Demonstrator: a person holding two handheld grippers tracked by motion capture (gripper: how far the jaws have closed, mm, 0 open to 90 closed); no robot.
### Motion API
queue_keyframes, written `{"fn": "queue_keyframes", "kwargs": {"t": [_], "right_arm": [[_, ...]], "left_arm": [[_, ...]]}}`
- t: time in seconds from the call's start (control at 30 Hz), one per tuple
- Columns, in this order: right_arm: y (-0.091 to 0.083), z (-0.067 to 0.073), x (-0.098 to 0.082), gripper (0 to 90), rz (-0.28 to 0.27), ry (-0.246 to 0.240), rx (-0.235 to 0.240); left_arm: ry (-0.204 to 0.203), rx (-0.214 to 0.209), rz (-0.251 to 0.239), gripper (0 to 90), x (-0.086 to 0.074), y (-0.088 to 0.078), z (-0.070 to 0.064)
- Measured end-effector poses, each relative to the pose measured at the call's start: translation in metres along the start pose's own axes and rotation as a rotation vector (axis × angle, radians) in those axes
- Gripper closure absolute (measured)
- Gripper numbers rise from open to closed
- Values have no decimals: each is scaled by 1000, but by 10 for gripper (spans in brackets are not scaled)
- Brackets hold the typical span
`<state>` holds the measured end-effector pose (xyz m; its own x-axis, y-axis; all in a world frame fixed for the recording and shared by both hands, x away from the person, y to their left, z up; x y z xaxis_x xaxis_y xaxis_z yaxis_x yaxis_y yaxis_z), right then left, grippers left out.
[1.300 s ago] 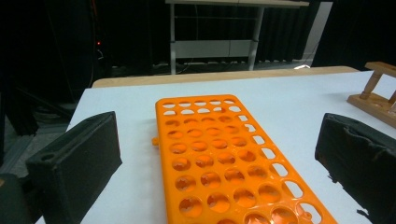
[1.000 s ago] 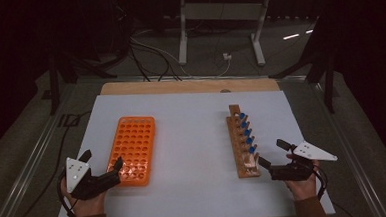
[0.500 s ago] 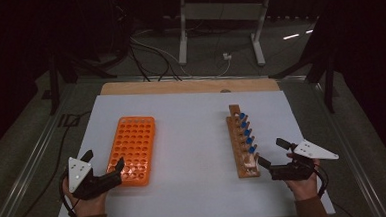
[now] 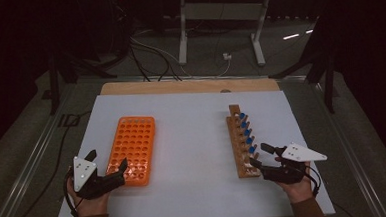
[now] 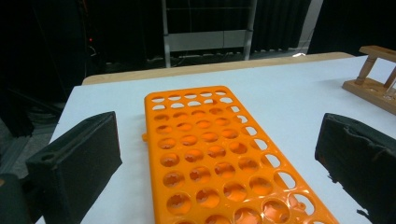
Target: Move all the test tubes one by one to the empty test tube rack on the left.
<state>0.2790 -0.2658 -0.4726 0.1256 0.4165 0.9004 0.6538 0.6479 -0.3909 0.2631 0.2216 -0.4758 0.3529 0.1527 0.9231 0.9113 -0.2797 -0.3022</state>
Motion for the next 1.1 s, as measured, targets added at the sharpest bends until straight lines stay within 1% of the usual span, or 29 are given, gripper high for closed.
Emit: {"fn": "queue_keyframes", "kwargs": {"t": [0.03, 0.07, 0.1, 0.13, 0.17, 0.2, 0.23, 0.3, 0.33, 0.37, 0.43, 0.5, 0.57, 0.63, 0.7, 0.73, 0.87, 1.0, 1.1], "right_arm": [[0, 0, 0, 410, 0, 0, 0], [3, 3, 0, 494, 8, -18, 10], [3, 3, 0, 494, 8, -18, 10], [6, 4, 1, 543, 15, -22, 11], [6, 4, 1, 543, 15, -22, 11], [9, 3, 1, 590, 24, -25, 3], [12, 2, 1, 602, 32, -25, -3], [14, 1, 1, 614, 38, -25, -5], [17, -1, 0, 665, 54, -23, -6], [17, -1, 0, 665, 54, -23, -6], [20, -1, -2, 704, 60, -27, 0], [22, -1, -2, 709, 66, -36, -2], [23, -2, -2, 711, 64, -35, -1], [24, -3, -2, 735, 65, -30, 1], [26, -2, -2, 754, 67, -37, 0], [26, -1, -1, 759, 69, -49, 1], [25, -1, 1, 760, 67, -58, 2], [21, -2, 6, 761, 57, -66, 2], [18, -4, 14, 762, 51, -77, -1]], "left_arm": [[0, 1, 0, 12, 0, 0, 0], [0, 2, 2, 12, 0, 1, 0], [0, 2, 3, 12, -1, 1, 0], [-2, 1, 3, 12, -1, 1, -1], [-1, 1, 5, 12, -1, 1, -1], [-4, 0, 5, 12, -1, 2, -1], [-7, -3, 7, 12, -2, 2, -2], [-1, -3, 9, 12, -2, 2, -3], [-3, -5, 10, 12, -2, 3, -3], [-6, -10, 10, 12, -2, 3, -3], [2, -11, 11, 12, -2, 3, -5], [3, -16, 11, 12, -1, 3, -6], [9, -17, 15, 12, -2, 4, -8], [12, -21, 19, 12, -2, 5, -10], [19, -35, 22, 12, -2, 4, -12], [22, -42, 20, 12, -2, 5, -14], [28, -82, 30, 11, -1, 7, -22], [38, -136, 36, 12, 1, 10, -30], [59, -164, 34, 11, 5, 12, -37]]}}
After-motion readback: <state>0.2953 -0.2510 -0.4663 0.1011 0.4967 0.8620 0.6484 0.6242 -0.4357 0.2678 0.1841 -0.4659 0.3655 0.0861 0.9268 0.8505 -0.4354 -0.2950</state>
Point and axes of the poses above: each handheld gripper's, and its own axes: y roughly forward along the jaws, x roughly out of its top, z roughly to its left, the point moved 4 cm from there along y, roughly forward along the jaws, and after that the axes turned 14 degrees about -y, right-handed, at the moved point
